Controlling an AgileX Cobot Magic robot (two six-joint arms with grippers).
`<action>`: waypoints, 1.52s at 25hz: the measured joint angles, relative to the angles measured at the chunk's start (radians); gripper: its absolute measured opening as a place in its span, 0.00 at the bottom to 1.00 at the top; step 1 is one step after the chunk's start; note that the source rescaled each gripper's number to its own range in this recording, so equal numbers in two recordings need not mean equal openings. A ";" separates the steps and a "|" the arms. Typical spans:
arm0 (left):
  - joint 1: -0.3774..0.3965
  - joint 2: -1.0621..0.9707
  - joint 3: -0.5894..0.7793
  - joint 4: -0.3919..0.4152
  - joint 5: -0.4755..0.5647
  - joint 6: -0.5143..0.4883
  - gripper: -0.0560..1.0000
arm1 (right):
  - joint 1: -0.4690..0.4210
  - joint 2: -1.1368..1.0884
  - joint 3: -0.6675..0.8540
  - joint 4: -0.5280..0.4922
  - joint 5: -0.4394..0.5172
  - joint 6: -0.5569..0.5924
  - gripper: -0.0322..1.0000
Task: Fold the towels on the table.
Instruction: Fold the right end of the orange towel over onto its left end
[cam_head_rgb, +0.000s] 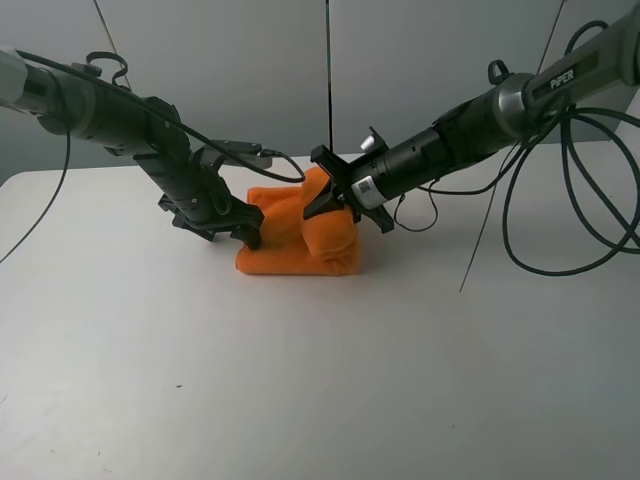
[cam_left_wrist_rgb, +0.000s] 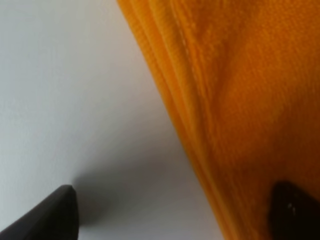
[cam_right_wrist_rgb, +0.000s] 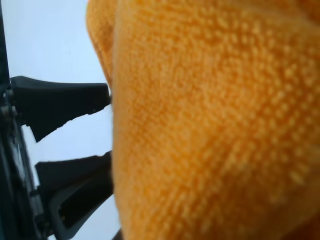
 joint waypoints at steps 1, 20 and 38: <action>0.000 0.000 0.000 0.000 0.000 0.000 0.99 | 0.000 0.008 -0.001 0.000 -0.002 0.000 0.08; 0.065 -0.467 0.002 0.118 0.063 -0.044 0.99 | 0.000 0.015 -0.021 0.000 0.001 -0.004 0.08; 0.073 -0.738 -0.017 0.114 0.184 -0.097 0.99 | 0.044 -0.048 -0.086 -0.092 0.036 0.011 0.73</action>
